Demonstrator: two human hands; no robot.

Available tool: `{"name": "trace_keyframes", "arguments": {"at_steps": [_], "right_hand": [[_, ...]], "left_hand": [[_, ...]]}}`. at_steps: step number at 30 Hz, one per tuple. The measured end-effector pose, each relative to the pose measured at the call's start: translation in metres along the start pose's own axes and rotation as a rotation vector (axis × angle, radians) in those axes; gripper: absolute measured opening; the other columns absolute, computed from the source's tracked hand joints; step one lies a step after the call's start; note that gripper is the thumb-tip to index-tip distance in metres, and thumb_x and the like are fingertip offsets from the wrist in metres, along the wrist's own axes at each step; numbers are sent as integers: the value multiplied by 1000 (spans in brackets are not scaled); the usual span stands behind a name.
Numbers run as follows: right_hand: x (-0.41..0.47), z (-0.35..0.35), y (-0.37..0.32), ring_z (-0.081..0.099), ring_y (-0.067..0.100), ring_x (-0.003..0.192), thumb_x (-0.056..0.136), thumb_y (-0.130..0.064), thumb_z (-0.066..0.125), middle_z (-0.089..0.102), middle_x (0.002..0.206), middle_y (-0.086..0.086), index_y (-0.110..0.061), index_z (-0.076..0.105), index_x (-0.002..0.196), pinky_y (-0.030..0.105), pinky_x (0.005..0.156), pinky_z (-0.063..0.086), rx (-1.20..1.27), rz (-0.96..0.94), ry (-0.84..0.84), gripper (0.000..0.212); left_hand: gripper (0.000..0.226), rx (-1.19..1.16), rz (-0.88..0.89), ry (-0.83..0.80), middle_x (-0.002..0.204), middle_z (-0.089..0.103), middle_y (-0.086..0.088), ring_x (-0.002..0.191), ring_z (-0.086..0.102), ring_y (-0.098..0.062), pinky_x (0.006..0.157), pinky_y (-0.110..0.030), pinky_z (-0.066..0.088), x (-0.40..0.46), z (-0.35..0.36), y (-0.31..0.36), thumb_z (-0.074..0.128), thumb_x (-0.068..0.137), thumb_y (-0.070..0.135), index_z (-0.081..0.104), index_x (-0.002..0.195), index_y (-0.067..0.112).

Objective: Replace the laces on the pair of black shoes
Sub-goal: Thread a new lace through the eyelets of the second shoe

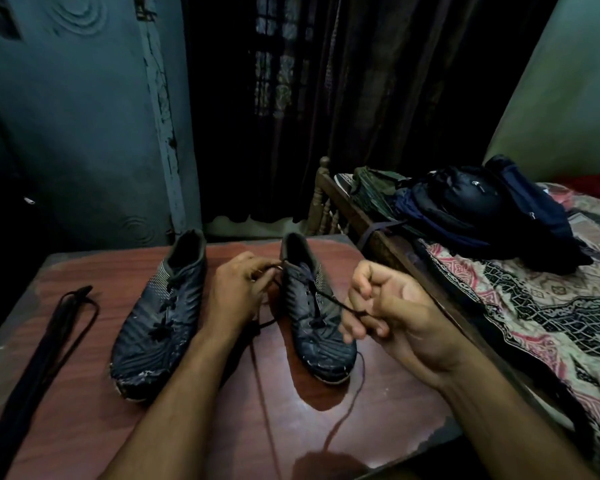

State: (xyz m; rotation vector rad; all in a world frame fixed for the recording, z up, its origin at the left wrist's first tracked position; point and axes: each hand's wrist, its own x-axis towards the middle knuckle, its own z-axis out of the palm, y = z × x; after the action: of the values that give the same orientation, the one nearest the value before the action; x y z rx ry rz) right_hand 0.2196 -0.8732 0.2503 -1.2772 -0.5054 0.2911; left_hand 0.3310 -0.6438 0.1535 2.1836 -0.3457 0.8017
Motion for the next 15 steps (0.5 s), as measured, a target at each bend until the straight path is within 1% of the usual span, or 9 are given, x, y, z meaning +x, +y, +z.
{"name": "trace_keyframes", "arguments": {"at_steps": [2, 4, 6, 8, 9, 10, 11, 13, 15], "right_hand": [[-10, -9, 1, 44, 21, 56, 79, 9, 43, 32, 53, 3, -11, 50, 79, 37, 65, 47, -3, 103, -108, 22], [-19, -19, 3, 45, 21, 59, 80, 10, 42, 39, 53, 5, -11, 52, 81, 37, 66, 47, -65, 248, -201, 23], [-21, -25, 8, 49, 22, 60, 87, 7, 47, 53, 55, 9, -11, 56, 86, 33, 68, 46, -333, 370, -217, 20], [-19, -32, 18, 56, 20, 60, 92, 0, 52, 67, 62, 2, -12, 59, 89, 34, 66, 46, -719, 426, -138, 14], [-17, -37, 24, 60, 24, 62, 92, -4, 53, 72, 67, 0, -15, 60, 91, 36, 65, 48, -861, 427, -92, 13], [-15, -40, 30, 63, 30, 67, 91, -7, 54, 74, 72, -1, -19, 61, 91, 40, 64, 51, -948, 415, -48, 13], [-13, -43, 36, 65, 31, 69, 90, -10, 54, 75, 75, -3, -22, 61, 90, 43, 64, 53, -990, 383, 5, 14], [-9, -47, 49, 62, 18, 65, 89, -14, 59, 68, 72, -8, -27, 62, 88, 42, 64, 52, -1022, 263, 149, 13], [-1, -47, 62, 53, 3, 63, 90, -17, 64, 60, 73, -5, -28, 64, 92, 31, 63, 46, -1033, 160, 215, 11]], "left_hand": [[12, -51, -66, 15, 89, 72, 3, 75, 69, -16, 71, -42, 59, 0, 3, -3, 76, 90, 13, 80, 100, 18], [10, -82, -88, 14, 88, 73, 6, 75, 69, -11, 74, -40, 59, -2, 5, 2, 73, 92, 13, 77, 97, 20], [13, -145, -103, 22, 83, 73, 9, 74, 70, -5, 75, -36, 60, -5, 4, 13, 70, 93, 9, 75, 93, 21], [12, -220, -132, 46, 81, 74, 10, 75, 70, -3, 76, -36, 60, -6, 6, 21, 71, 93, 10, 74, 92, 21], [11, -261, -157, 52, 83, 75, 10, 76, 71, -4, 77, -38, 60, -7, 7, 22, 73, 92, 12, 74, 91, 22], [9, -309, -188, 50, 84, 75, 9, 78, 72, -7, 78, -41, 61, -7, 8, 22, 74, 91, 15, 73, 91, 24], [8, -364, -218, 42, 85, 76, 8, 80, 74, -12, 79, -45, 61, -6, 8, 22, 74, 92, 18, 72, 91, 25], [9, -509, -273, 16, 86, 76, 5, 83, 76, -20, 80, -48, 62, -5, 9, 24, 71, 95, 19, 67, 91, 26], [13, -662, -334, 10, 86, 73, 2, 81, 76, -22, 75, -42, 62, -5, 9, 28, 65, 99, 12, 62, 91, 22]]}}
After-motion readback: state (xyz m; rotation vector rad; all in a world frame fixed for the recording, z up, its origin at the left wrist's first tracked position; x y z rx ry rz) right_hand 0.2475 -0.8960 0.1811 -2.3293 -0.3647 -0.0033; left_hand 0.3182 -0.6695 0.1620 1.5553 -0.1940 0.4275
